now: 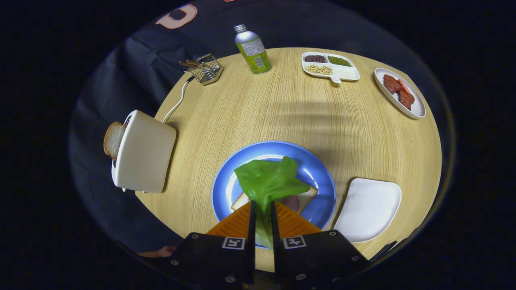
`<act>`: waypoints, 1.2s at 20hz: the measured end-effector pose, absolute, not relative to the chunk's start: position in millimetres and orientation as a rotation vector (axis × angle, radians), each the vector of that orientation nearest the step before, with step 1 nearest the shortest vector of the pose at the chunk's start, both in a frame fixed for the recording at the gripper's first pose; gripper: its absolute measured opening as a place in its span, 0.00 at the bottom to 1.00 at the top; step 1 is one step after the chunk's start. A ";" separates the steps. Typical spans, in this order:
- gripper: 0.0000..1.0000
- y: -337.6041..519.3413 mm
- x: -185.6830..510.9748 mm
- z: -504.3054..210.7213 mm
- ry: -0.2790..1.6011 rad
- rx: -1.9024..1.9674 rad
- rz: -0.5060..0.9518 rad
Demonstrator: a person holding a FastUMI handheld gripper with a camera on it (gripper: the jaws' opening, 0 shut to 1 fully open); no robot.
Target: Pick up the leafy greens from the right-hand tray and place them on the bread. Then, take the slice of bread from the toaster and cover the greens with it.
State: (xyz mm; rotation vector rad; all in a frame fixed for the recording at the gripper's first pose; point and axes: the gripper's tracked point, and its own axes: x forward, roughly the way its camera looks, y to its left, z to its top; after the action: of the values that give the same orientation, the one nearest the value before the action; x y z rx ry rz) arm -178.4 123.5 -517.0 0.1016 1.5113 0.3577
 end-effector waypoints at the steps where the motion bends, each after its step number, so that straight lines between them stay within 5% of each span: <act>1: 0.25 122.3 -176.5 -517.3 1.505 0.091 0.351; 4: 0.47 119.9 -174.6 -517.6 1.503 0.084 0.326; 14: 0.89 190.4 -143.8 -450.4 1.457 0.244 0.384; 24: 0.96 312.9 -105.7 -366.5 1.390 0.224 0.452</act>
State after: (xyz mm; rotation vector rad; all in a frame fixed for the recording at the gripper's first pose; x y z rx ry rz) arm -105.7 312.9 -366.5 0.2239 1.3904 0.4522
